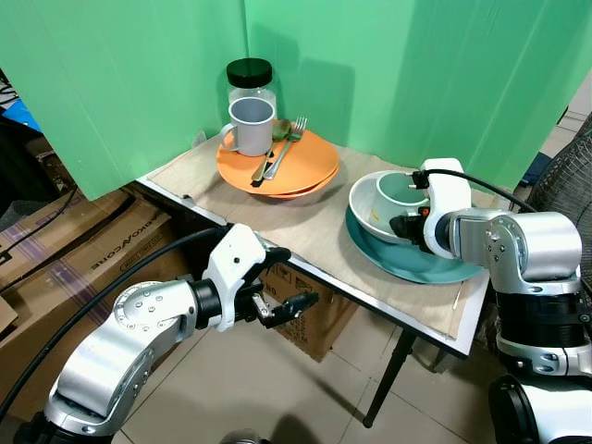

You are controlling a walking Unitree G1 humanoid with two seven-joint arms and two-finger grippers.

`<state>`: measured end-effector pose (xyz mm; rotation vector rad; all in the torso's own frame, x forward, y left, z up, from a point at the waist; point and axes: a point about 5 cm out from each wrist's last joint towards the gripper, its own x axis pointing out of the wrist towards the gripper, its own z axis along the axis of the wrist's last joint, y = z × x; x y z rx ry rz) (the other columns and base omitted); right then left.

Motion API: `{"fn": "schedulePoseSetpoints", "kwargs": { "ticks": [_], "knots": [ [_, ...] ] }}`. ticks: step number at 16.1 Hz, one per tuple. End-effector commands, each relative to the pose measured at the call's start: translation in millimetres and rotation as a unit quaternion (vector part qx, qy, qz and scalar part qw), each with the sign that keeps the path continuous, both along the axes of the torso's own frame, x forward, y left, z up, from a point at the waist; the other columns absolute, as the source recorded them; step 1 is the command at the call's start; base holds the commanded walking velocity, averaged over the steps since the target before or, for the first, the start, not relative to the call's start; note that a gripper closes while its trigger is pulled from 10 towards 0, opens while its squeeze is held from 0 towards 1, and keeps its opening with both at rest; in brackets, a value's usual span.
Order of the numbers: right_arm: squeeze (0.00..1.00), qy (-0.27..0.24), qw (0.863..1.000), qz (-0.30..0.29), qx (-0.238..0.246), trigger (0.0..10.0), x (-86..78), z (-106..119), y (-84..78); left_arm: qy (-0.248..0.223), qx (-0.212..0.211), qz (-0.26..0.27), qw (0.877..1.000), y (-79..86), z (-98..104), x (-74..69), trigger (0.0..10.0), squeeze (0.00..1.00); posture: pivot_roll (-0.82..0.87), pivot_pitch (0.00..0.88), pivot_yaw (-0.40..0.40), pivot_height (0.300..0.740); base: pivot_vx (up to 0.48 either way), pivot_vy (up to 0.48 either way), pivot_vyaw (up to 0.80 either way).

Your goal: Setting the table

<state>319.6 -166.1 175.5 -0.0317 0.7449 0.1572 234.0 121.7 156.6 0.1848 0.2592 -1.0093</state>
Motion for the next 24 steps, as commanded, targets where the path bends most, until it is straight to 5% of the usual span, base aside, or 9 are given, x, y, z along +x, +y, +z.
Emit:
{"fn": "schedulePoseSetpoints", "kwargs": {
  "ticks": [1,11,17,18,19,21,24],
  "knots": [
    [0.00,-0.012,1.000,-0.004,-0.003,0.0,2.3,4,0.1,0.001,0.003,-0.003,1.000,-0.9,1,-1.6,10.0,0.00,0.15,0.000,0.027,0.740,0.000,0.000,0.00],
    [0.00,-0.030,1.000,-0.001,0.003,0.0,3.7,3,1.2,0.000,0.002,0.002,1.000,-0.3,-2,-2.0,10.0,0.00,0.15,0.000,0.020,0.740,0.000,0.000,0.00],
    [0.00,-0.194,0.981,0.004,0.024,0.0,-11.4,41,-9.0,-0.040,-0.001,0.056,0.998,6.8,5,3.4,10.0,0.00,0.13,0.000,0.042,0.740,0.000,0.000,0.00],
    [0.00,-0.239,0.971,0.009,0.020,6.2,-21.9,39,-12.7,-0.055,0.021,0.083,0.995,9.0,4,4.3,10.0,0.00,0.13,0.000,0.038,0.740,0.000,0.000,0.00],
    [0.00,-0.291,0.956,0.021,0.026,10.0,-41.3,37,-12.4,-0.088,0.029,0.157,0.983,14.5,8,11.0,10.0,0.00,0.12,0.000,0.035,0.740,0.000,0.000,0.00],
    [0.00,-0.330,0.941,0.018,0.069,10.0,-59.5,37,-7.0,-0.121,-0.012,0.214,0.969,11.4,16,15.4,10.0,0.00,0.11,0.000,0.035,0.740,0.000,0.000,0.00],
    [0.00,-0.336,0.939,0.016,0.065,10.0,-60.9,35,-7.3,-0.119,-0.024,0.226,0.967,8.7,16,17.8,10.0,0.00,0.11,0.000,0.035,0.740,0.000,0.000,0.00]
  ]
}}
